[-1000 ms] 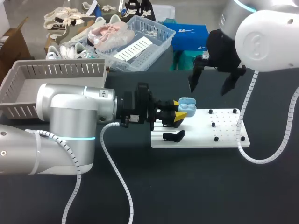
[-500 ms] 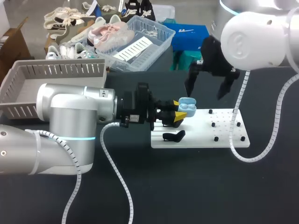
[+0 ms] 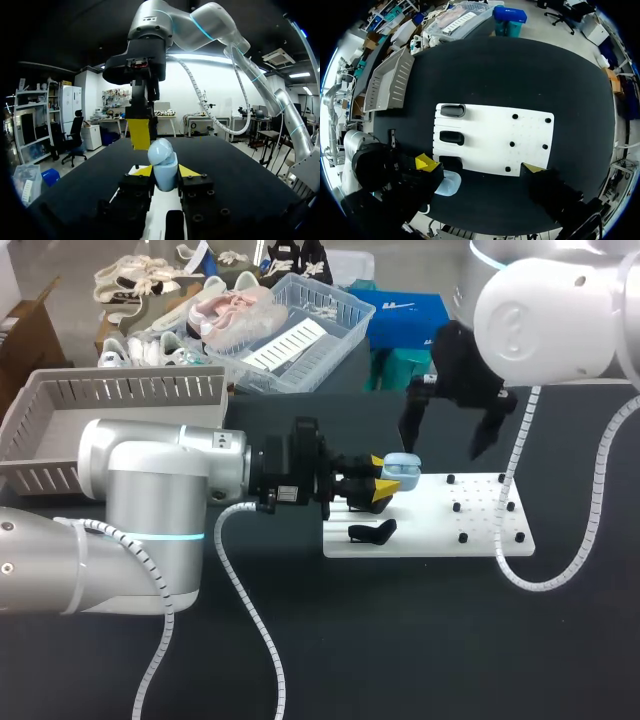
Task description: Pick up each earbud case from the left stands, insert the matching earbuds, close the lid, and place the case in the box.
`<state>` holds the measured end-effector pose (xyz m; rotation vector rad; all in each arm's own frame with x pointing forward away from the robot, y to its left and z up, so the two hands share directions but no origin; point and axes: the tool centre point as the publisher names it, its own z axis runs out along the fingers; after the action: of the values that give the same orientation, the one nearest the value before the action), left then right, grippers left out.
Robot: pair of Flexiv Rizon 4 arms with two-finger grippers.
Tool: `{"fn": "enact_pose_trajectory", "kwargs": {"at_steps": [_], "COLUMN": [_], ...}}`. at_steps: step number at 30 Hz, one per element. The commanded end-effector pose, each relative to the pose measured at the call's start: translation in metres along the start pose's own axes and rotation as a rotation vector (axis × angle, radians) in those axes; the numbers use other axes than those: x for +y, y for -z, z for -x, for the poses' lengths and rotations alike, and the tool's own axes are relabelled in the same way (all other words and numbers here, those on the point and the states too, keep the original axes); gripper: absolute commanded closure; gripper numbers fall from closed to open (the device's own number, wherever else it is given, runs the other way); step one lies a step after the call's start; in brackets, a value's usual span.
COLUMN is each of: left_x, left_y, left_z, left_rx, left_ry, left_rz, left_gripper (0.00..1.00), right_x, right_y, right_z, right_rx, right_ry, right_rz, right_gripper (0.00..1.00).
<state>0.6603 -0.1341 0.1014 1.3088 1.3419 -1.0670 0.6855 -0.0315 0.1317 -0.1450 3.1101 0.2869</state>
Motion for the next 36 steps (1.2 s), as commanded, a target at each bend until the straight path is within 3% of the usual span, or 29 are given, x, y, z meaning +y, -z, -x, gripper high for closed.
{"fn": "enact_pose_trajectory", "kwargs": {"at_steps": [1, 5, 12, 16, 27, 36], "left_x": [0.0, 0.0, 0.0, 0.0, 0.005, 0.015], "left_y": [0.0, 0.0, 0.0, 0.0, 0.046, 0.098], "left_z": [0.0, 0.0, 0.0, 0.0, 0.027, 0.028], "left_rx": [-0.002, -0.002, -0.002, -0.002, 0.003, 0.087], "left_ry": [-0.001, -0.001, -0.001, -0.001, -0.037, -0.02], "left_rz": [0.002, 0.002, 0.002, 0.002, 0.082, 0.183], "left_gripper": [1.0, 1.0, 1.0, 1.0, 1.0, 1.0], "right_x": [-0.001, 0.0, -0.008, -0.014, -0.027, -0.033], "right_y": [0.001, 0.002, 0.02, 0.032, 0.032, 0.028], "right_z": [-0.009, -0.012, -0.017, -0.023, -0.041, -0.045], "right_rx": [-0.012, -0.016, -0.092, -0.141, -0.207, -0.207], "right_ry": [0.0, 0.003, -0.011, 0.04, 0.17, 0.21], "right_rz": [0.004, 0.009, 0.038, 0.047, 0.168, 0.213], "right_gripper": [0.0, 0.0, 0.0, 0.0, 0.0, 0.0]}}
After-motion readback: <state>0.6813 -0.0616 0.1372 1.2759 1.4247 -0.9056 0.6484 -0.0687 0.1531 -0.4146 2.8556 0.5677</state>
